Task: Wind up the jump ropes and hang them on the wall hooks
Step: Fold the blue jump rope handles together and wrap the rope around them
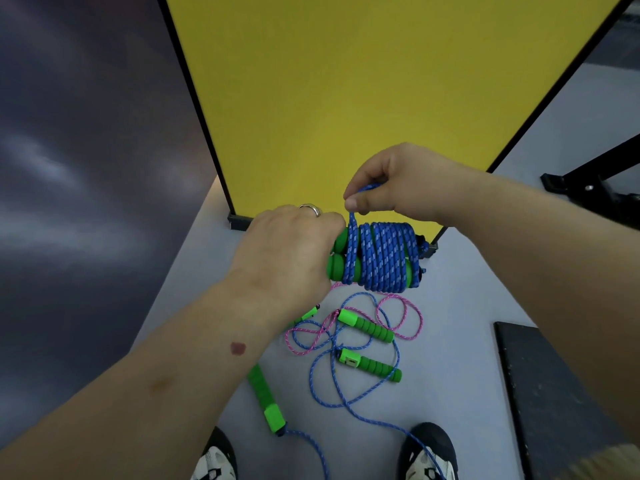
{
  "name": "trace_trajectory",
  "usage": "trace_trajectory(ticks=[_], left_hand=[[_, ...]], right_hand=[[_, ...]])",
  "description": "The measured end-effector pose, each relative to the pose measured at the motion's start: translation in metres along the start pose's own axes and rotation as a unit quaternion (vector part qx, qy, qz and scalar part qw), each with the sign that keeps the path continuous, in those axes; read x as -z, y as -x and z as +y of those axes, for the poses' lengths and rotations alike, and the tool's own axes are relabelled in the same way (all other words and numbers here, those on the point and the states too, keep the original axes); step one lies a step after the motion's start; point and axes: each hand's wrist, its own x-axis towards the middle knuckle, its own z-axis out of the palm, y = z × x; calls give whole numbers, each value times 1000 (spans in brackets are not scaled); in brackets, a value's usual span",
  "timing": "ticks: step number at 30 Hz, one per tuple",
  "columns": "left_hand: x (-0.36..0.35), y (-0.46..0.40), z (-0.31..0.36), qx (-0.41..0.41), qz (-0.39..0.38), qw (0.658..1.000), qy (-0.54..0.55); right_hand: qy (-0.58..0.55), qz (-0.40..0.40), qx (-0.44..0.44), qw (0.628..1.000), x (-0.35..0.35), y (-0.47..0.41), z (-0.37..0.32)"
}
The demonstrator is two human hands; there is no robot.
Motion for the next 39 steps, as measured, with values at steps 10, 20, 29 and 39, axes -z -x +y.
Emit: trace_trajectory(ticks=[10,20,29,39], left_hand=[[16,-1,-2,107,6,987,117],[9,1,0,164,-30,983,76],[15,-8,3,306,-189,773,522],[8,-11,6,345,-121,563,742]], right_hand=[[-139,-66,-128,980,-26,25,32],[-176,11,-81,981,-96,57,8],[132,152,24,979,-101,78,14],[-243,155,-76,954,-93,82,16]])
